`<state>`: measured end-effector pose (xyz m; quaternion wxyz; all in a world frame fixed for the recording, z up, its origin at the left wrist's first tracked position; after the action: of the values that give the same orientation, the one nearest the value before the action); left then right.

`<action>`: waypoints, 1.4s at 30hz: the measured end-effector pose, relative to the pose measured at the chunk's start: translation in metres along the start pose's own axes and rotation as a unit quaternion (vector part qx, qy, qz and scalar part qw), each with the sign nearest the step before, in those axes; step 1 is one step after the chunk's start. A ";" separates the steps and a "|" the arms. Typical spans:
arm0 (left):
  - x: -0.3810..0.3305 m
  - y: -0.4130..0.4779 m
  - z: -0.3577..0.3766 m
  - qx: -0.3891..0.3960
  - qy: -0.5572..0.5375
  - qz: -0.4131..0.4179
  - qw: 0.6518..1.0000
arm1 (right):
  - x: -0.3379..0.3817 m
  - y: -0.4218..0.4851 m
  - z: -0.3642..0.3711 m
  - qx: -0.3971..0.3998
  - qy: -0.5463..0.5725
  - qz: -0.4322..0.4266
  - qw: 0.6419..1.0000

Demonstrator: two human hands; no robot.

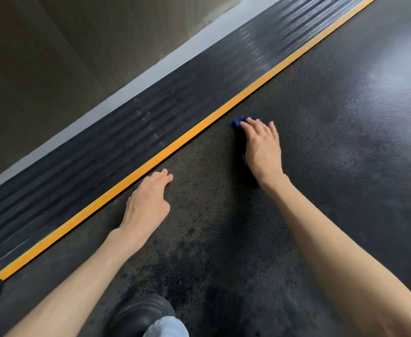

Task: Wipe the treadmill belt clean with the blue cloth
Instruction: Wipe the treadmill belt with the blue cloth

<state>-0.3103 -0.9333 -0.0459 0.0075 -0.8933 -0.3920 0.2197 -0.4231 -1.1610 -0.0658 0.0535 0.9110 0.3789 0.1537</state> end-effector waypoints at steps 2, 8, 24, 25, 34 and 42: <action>-0.002 -0.001 0.000 -0.005 0.001 0.001 1.000 | 0.000 0.004 0.000 -0.015 0.001 0.032 0.999; -0.003 0.000 -0.002 -0.014 0.002 0.006 1.000 | -0.005 -0.008 -0.009 -0.087 0.023 0.078 0.993; -0.022 0.006 -0.003 -0.057 0.122 0.044 0.990 | 0.004 -0.033 -0.038 -0.065 0.093 0.130 0.985; -0.022 0.006 -0.004 -0.051 0.120 0.044 0.991 | -0.003 -0.033 -0.045 -0.098 0.048 0.138 0.984; -0.028 0.012 -0.006 -0.026 0.135 0.022 0.990 | 0.049 -0.052 -0.002 0.035 0.007 -0.129 0.991; -0.013 0.006 -0.002 0.001 0.075 0.016 0.997 | -0.032 -0.021 -0.011 0.029 0.142 0.035 0.989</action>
<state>-0.3129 -0.9464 -0.0404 0.0341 -0.9133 -0.3761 0.1529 -0.4621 -1.1693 -0.0672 -0.0328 0.8938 0.3550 0.2723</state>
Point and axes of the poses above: each hand's wrist, its own y-axis towards the middle knuckle, its own z-axis out of the palm, x = y × z, the point moved 5 cm from there along y, towards the middle knuckle, and after that the axes turned 9 degrees about -x, right-handed, at the moved point
